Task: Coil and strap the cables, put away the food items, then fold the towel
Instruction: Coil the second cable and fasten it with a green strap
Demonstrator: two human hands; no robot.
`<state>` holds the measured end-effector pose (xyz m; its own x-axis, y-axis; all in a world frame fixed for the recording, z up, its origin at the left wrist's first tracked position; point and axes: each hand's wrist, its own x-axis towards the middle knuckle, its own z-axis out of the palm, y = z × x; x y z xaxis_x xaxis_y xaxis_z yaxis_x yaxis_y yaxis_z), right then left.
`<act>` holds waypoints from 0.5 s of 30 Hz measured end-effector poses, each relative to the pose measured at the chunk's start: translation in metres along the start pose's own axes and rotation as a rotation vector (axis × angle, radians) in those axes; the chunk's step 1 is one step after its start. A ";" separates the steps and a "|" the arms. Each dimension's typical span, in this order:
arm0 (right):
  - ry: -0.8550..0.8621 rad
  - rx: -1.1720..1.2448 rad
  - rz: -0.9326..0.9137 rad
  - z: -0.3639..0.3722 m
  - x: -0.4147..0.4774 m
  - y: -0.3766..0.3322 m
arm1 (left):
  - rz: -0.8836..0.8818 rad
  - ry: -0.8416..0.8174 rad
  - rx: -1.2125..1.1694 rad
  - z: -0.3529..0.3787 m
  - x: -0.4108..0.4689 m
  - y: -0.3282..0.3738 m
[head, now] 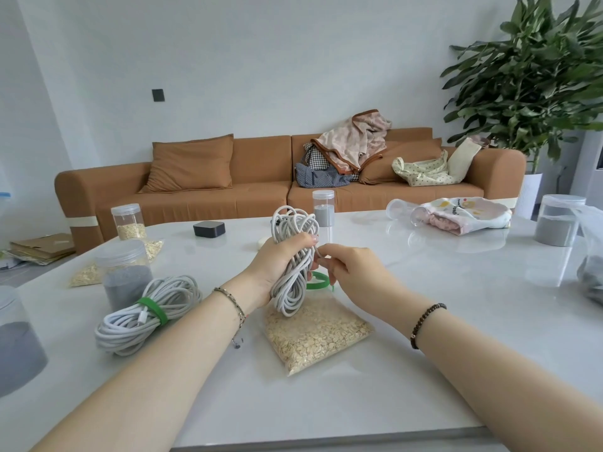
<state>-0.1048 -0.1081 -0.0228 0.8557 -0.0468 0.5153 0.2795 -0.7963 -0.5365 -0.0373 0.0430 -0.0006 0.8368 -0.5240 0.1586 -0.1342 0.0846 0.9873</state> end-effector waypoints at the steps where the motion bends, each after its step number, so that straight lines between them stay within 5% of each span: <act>1: -0.007 -0.003 -0.014 0.000 -0.001 -0.002 | -0.002 -0.004 -0.003 0.000 0.000 0.000; 15: 0.135 0.107 0.084 0.005 0.000 -0.005 | 0.013 0.125 0.039 -0.001 0.007 -0.004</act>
<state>-0.1039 -0.1010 -0.0239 0.8139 -0.1960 0.5469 0.2606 -0.7182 -0.6452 -0.0306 0.0403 -0.0031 0.8944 -0.4127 0.1722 -0.1635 0.0566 0.9849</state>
